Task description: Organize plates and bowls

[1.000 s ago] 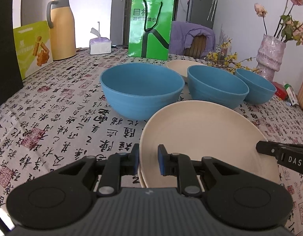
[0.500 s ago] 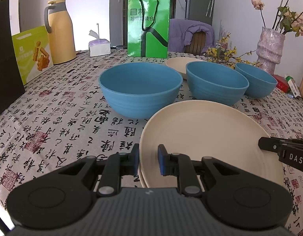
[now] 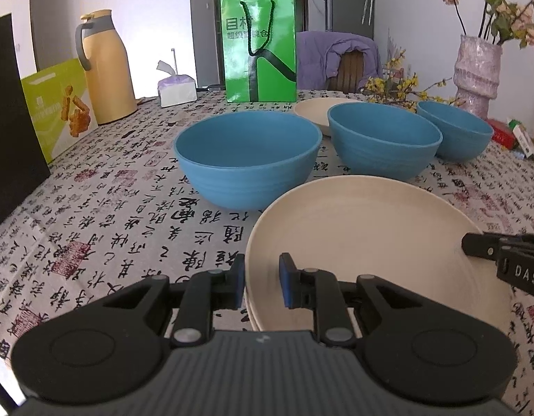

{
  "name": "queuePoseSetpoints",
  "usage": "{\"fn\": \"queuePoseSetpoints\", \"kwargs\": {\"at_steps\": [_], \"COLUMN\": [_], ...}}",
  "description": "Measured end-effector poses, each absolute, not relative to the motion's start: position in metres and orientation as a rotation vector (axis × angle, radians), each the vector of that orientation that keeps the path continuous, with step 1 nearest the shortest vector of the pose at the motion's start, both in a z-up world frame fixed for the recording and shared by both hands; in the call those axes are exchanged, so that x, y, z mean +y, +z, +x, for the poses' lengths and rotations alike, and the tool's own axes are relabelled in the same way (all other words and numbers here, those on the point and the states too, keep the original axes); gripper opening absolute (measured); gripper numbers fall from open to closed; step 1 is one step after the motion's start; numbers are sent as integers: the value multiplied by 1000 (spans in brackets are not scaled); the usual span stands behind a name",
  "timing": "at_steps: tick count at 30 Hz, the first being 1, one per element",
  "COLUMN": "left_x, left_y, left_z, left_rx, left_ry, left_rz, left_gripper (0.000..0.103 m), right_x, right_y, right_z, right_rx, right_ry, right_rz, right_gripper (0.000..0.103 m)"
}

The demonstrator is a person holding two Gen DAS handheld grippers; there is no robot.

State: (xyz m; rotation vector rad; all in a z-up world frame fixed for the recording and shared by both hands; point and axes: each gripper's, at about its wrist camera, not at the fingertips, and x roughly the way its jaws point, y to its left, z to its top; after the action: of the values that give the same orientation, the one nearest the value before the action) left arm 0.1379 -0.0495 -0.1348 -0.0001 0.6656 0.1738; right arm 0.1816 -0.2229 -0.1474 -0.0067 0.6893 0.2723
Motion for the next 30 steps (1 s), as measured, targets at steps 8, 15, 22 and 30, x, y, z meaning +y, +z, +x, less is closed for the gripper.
{"fn": "queuePoseSetpoints", "kwargs": {"at_steps": [8,15,22,30], "left_x": [-57,-57,-60,-27], "left_y": [-137,-142,-143,-109], "left_z": [142,142,142,130], "left_rx": [663,649,635,581], "left_ry": [200,205,197,136], "left_rz": [66,75,91,-73], "left_gripper": [20,20,26,97], "right_x": [-220,-218,-218,-255], "right_y": [-152,-152,-153,-127], "right_z": [181,178,178,182], "right_rx": [685,667,664,640], "right_ry": [270,268,283,360], "right_rz": [-24,-47,-46,126], "right_gripper": [9,9,13,89]}}
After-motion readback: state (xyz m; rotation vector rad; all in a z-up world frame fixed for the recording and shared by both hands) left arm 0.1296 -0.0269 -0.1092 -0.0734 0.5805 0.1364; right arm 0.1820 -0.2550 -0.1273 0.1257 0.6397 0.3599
